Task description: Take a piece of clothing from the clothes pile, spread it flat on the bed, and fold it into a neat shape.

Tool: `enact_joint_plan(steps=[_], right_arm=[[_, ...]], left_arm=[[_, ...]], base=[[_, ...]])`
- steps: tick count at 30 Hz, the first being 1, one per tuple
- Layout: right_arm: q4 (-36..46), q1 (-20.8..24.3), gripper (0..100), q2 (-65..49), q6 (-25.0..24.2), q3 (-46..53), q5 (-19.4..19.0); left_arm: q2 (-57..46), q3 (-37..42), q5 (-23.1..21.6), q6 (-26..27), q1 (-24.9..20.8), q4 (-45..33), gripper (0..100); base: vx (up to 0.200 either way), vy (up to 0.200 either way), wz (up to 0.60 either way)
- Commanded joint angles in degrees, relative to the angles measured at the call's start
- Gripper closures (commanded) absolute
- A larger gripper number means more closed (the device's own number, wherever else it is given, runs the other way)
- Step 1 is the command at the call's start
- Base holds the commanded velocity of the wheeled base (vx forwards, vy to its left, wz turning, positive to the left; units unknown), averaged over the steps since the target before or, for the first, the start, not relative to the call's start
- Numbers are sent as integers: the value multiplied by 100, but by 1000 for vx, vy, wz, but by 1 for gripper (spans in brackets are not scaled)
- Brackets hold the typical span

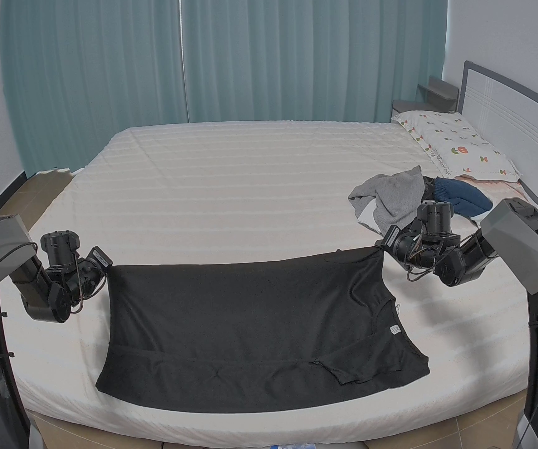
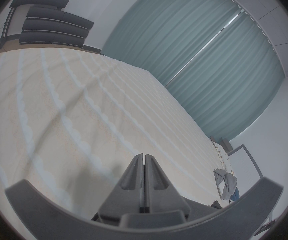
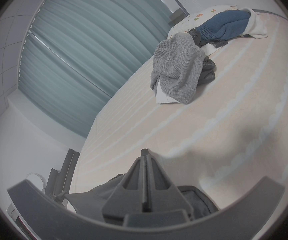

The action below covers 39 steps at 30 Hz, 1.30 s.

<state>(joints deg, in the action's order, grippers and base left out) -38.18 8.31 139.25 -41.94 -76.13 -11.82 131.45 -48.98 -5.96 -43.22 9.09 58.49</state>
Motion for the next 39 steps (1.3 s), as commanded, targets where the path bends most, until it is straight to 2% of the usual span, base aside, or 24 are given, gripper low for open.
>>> enact_joint_plan(steps=[1, 4, 13, 23, 25, 32, 39], right_arm=[[4, -14, 100, -267, 89, 283, -39], [4, -67, 100, -443, 326, 714, -224], [-32, -76, 100, -768, 704, 1689, -417], [-656, -76, 100, -891, 1038, 2691, -435], [-735, -76, 100, -856, 1302, 2981, -435], [-963, -67, 100, -803, 1487, 3324, -426], [-972, -32, 100, -733, 1662, 3359, -391]], left_arm=[[-164, 126, -2, 68, 13, -4, 100], [-208, 389, -10, 314, 13, 4, 100], [-243, 1066, -116, 824, 5, 268, 100], [-454, 1822, -125, 1483, 13, 409, 100], [-515, 2112, -133, 1799, 13, 409, 100], [-524, 2736, -186, 2449, -13, 418, 100], [-471, 2938, -186, 2581, -39, 409, 100]], base=[[0, 0, 0], [0, 0, 0], [0, 0, 0], [0, 0, 0], [0, 0, 0], [0, 0, 0], [0, 0, 0]])
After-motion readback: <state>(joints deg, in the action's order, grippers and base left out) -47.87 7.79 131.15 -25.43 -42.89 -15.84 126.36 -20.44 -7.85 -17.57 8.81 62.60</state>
